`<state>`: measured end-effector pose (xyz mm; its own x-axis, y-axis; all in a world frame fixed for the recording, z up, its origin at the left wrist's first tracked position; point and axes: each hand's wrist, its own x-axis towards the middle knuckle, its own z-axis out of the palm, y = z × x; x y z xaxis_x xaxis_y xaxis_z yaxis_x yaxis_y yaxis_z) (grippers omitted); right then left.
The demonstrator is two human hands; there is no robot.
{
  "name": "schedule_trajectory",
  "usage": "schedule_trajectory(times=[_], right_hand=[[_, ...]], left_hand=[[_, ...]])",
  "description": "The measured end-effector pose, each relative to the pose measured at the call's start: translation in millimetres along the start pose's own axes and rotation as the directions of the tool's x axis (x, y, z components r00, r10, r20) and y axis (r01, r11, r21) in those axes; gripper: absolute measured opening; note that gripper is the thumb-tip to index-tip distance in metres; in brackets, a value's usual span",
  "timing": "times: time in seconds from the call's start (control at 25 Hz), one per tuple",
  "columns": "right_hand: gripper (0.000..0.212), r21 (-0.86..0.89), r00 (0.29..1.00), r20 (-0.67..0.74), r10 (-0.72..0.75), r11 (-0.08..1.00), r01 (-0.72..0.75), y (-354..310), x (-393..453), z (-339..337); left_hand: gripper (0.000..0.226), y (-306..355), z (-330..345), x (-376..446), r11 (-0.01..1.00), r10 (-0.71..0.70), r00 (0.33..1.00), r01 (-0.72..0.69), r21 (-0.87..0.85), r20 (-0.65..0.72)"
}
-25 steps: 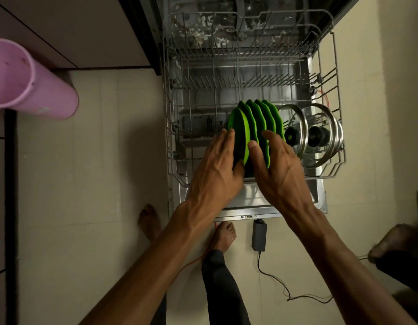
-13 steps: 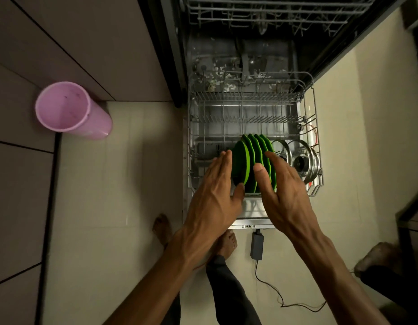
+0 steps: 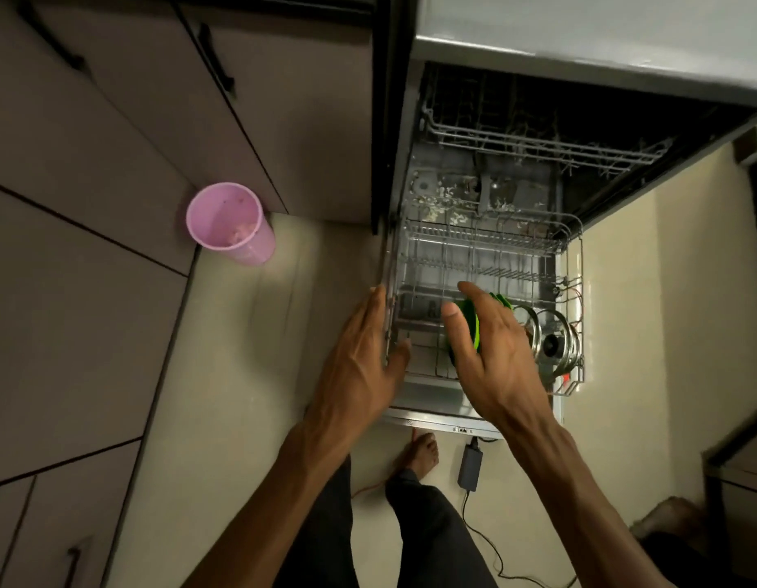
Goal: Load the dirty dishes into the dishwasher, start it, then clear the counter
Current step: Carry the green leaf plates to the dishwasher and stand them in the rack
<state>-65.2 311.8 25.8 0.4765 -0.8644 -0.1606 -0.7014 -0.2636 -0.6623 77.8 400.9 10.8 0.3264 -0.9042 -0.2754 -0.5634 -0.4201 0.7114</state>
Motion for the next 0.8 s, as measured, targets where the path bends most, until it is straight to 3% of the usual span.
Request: schedule_trajectory(times=[0.36,0.8], right_hand=[[0.068,0.044,0.985,0.046,-0.165,0.986,0.163,-135.2,-10.2,15.4],[0.066,0.178,0.936,0.021,-0.351,0.923,0.342,-265.6,22.9,54.4]], left_hand=[[0.076,-0.5,-110.9,-29.5,0.995,-0.01,0.986,-0.006,-0.1,-0.164],[0.075,-47.2,-221.2,-50.2,0.986,-0.106,0.919,0.047,-0.162,-0.379]])
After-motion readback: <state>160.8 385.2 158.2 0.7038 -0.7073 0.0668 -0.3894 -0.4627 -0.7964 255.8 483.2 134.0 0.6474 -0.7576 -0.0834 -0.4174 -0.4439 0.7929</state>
